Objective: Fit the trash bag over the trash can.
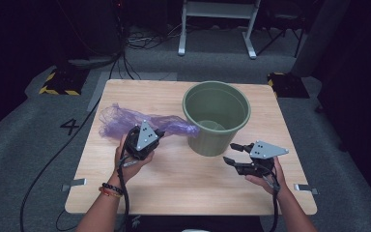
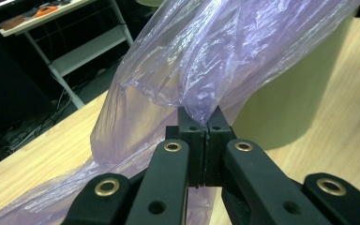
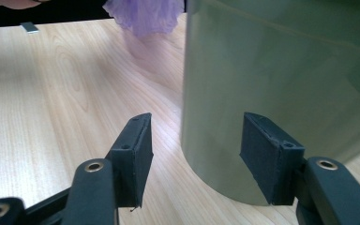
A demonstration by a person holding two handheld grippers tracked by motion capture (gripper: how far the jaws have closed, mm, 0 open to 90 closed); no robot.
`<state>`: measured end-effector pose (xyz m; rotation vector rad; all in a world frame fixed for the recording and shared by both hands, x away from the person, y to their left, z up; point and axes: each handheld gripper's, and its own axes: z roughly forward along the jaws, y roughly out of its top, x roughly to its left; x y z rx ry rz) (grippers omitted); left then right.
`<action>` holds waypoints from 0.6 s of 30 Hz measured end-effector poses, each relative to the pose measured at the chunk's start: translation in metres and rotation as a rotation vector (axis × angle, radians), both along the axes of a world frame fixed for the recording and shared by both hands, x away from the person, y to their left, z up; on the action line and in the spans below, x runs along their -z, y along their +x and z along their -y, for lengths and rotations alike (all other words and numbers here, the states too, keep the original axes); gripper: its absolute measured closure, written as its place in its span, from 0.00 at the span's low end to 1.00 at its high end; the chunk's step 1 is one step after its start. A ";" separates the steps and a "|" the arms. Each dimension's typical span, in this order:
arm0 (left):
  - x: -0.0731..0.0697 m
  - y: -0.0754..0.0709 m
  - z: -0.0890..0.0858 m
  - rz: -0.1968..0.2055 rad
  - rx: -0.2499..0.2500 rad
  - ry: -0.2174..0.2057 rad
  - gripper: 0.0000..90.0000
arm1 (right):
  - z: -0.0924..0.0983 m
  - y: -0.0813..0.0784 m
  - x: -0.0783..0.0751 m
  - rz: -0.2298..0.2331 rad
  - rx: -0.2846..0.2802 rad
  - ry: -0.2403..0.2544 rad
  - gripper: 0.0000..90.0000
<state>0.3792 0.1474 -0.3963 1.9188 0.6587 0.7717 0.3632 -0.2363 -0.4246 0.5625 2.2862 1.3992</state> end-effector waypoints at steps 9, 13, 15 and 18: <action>-0.027 0.015 -0.004 0.036 -0.027 -0.003 0.99 | 0.008 0.006 -0.001 -0.004 0.028 0.010 0.49; -0.036 0.021 0.002 0.045 -0.020 0.011 0.99 | 0.012 0.006 -0.005 0.000 0.036 0.022 0.48; -0.040 0.024 0.005 0.044 -0.012 0.010 0.99 | 0.014 0.007 -0.007 0.007 0.046 0.027 0.47; -0.045 0.028 0.010 0.050 -0.006 0.013 0.99 | 0.019 0.008 -0.012 0.013 0.057 0.044 0.46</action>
